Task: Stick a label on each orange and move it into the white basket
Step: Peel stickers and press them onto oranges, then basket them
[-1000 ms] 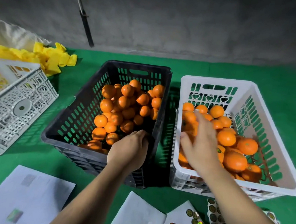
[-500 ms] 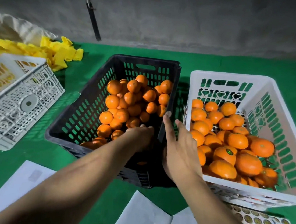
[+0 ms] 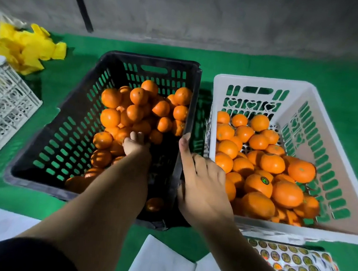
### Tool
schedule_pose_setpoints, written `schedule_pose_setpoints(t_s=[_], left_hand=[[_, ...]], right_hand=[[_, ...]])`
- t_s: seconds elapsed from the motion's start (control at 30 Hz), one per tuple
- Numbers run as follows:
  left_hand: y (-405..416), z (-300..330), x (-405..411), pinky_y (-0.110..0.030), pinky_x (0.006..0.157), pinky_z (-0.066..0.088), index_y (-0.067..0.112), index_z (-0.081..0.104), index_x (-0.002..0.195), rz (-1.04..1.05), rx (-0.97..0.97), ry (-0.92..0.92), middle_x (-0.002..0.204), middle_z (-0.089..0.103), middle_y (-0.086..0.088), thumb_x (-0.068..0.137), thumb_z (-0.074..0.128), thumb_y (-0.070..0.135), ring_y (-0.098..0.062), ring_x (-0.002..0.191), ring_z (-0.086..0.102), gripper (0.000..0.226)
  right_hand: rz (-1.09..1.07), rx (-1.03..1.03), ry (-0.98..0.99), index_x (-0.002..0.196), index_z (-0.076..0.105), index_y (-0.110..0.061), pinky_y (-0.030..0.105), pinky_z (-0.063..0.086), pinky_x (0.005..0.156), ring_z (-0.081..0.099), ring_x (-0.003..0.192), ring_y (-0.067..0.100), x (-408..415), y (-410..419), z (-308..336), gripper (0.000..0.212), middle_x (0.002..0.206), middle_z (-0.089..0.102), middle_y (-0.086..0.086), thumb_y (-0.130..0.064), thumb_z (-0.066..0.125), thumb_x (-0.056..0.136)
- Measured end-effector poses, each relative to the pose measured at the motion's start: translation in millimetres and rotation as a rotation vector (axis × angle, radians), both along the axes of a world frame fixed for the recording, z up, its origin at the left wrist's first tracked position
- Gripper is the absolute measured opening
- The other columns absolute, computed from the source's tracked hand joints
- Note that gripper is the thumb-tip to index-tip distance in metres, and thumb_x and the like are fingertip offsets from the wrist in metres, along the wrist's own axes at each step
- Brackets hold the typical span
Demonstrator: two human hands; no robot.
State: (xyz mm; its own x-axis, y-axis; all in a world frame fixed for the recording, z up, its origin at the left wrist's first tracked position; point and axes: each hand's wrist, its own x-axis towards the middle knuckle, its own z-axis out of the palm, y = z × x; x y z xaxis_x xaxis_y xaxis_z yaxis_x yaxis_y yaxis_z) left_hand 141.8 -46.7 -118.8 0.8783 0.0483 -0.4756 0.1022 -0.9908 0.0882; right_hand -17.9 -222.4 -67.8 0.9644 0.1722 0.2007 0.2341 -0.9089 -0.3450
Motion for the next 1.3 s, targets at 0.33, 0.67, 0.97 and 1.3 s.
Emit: schedule_pose_setpoints(t_s=[0.33,0.67,0.97,1.3], left_hand=[[-1,2,-4,-0.039,0.114,0.041,0.018,0.037,0.158,-0.194,0.253,-0.049,0.162,0.036,-0.011,0.107,0.051,0.029,-0.029,0.146,0.039,0.054],[-22,106,-42,-0.039,0.085,0.052,0.013,0.032,0.148,-0.075,-0.203,-0.323,0.137,0.048,-0.011,0.098,0.064,0.016,-0.035,0.113,0.06,0.059],[-20,131,-155,-0.034,0.099,0.046,0.031,0.031,0.157,0.079,-0.801,-0.55,0.144,0.033,-0.002,0.097,0.071,0.036,-0.019,0.118,0.055,0.072],[-41,137,-240,-0.033,0.095,0.058,0.039,0.042,0.145,-0.044,-1.134,-0.434,0.131,0.064,0.01,0.095,0.075,0.019,-0.005,0.112,0.069,0.064]], right_hand=[[0.003,0.012,-0.026,0.164,-0.012,-0.031,0.051,0.043,0.099,0.049,0.111,0.033,-1,1,3,0.104,0.121,0.049,0.005,-0.031,0.057,0.087],[-0.058,-0.072,-0.061,0.164,-0.01,-0.032,0.05,0.047,0.1,0.051,0.122,0.038,-2,1,7,0.118,0.143,0.04,0.016,-0.028,0.074,0.082],[-0.058,0.743,-0.185,0.123,0.066,-0.014,0.026,0.044,0.106,0.049,0.12,0.003,-24,-25,25,0.028,0.125,0.046,0.004,-0.008,0.071,0.096],[-0.019,1.214,0.037,0.089,0.075,-0.027,0.014,0.046,0.064,0.057,0.068,0.006,-93,-32,90,0.018,0.071,0.062,-0.002,-0.011,0.073,0.094]])
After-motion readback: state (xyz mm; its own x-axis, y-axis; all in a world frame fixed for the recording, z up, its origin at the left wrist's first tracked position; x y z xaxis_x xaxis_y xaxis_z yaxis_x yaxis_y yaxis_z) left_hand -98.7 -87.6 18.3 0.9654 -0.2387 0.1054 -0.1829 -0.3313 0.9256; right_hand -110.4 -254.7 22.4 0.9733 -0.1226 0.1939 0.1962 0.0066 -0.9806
